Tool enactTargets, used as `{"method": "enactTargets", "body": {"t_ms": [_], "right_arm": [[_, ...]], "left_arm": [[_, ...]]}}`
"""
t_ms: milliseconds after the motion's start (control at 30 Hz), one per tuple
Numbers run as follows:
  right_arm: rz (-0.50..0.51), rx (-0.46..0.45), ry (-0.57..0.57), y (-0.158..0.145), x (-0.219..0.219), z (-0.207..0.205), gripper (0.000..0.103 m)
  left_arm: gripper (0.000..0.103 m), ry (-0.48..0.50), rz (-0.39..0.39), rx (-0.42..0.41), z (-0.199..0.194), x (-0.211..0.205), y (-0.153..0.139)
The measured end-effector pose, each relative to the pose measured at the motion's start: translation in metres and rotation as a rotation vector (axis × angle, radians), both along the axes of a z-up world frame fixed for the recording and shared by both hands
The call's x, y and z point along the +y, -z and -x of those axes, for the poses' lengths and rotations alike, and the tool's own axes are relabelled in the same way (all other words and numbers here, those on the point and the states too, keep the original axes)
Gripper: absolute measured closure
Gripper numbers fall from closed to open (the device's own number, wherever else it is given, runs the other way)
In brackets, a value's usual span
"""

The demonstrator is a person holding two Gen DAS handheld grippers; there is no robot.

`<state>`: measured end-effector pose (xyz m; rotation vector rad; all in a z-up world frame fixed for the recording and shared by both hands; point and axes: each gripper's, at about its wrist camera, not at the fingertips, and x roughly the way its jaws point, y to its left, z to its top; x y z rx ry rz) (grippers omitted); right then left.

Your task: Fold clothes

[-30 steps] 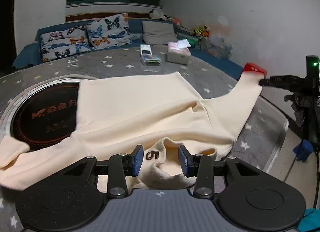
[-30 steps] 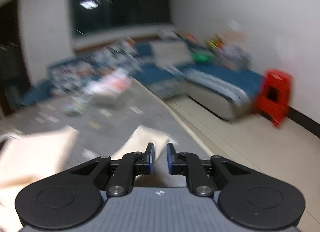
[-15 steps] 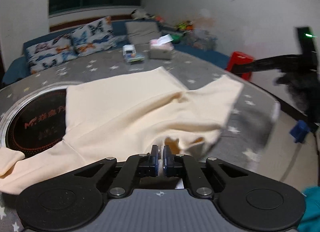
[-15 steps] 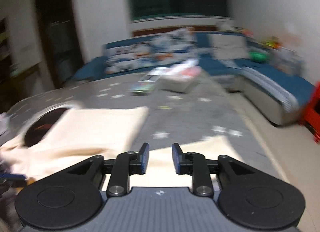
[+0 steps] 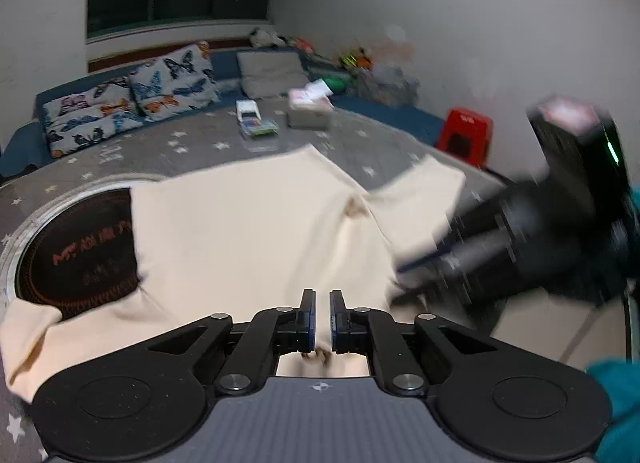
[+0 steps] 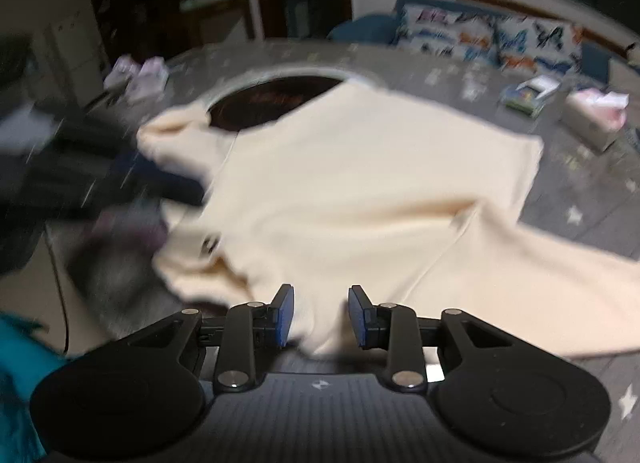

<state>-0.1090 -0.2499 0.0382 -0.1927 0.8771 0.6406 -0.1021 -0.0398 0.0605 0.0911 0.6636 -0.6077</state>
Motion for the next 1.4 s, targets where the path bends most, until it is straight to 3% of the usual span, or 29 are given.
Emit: {"method": "enactTargets", "body": {"t_ms": [133,267,367,433,500,800,1100,1167,1267,1300,1333,1400], "right_arm": [[0.005,0.013,-0.003,-0.007,-0.010,0.012,0.073],[-0.017,-0.036,0.140,-0.020,-0.043,0.002,0.073],[-0.017,-0.061,0.273,-0.022,-0.068,-0.012,0.073],[-0.021,-0.066,0.349,-0.023,-0.084,-0.024,0.073],[-0.030,-0.069,0.404,-0.025,-0.096,-0.034,0.073],[-0.103,-0.078,0.397,-0.034,-0.097,-0.116,0.073],[-0.083,-0.006,0.408,-0.006,-0.077,-0.198,0.073],[-0.079,0.009,0.422,0.002,-0.076,-0.212,0.073],[-0.071,0.025,0.445,0.010,-0.075,-0.229,0.077],[-0.069,0.029,0.449,0.012,-0.074,-0.233,0.088],[-0.066,0.031,0.448,0.013,-0.073,-0.236,0.093],[-0.057,0.018,0.443,0.013,-0.069,-0.243,0.097]], "left_arm": [[0.095,-0.037,0.025,0.055,-0.021,-0.006,0.013],[0.095,-0.043,0.011,0.072,-0.031,-0.014,0.021],[0.086,-0.067,-0.002,0.068,-0.041,-0.014,0.021],[0.071,-0.125,-0.017,0.056,-0.056,-0.009,0.018],[0.064,-0.196,-0.033,0.048,-0.076,-0.002,0.014],[0.056,-0.490,-0.132,0.077,-0.187,0.036,0.019],[0.056,-0.506,-0.177,0.125,-0.242,0.040,0.043],[0.057,-0.490,-0.173,0.120,-0.246,0.039,0.045],[0.082,-0.449,-0.159,0.108,-0.247,0.035,0.044],[0.093,-0.435,-0.159,0.100,-0.246,0.034,0.044],[0.095,-0.422,-0.160,0.091,-0.244,0.032,0.044],[0.100,-0.436,-0.170,0.063,-0.241,0.034,0.043]]}}
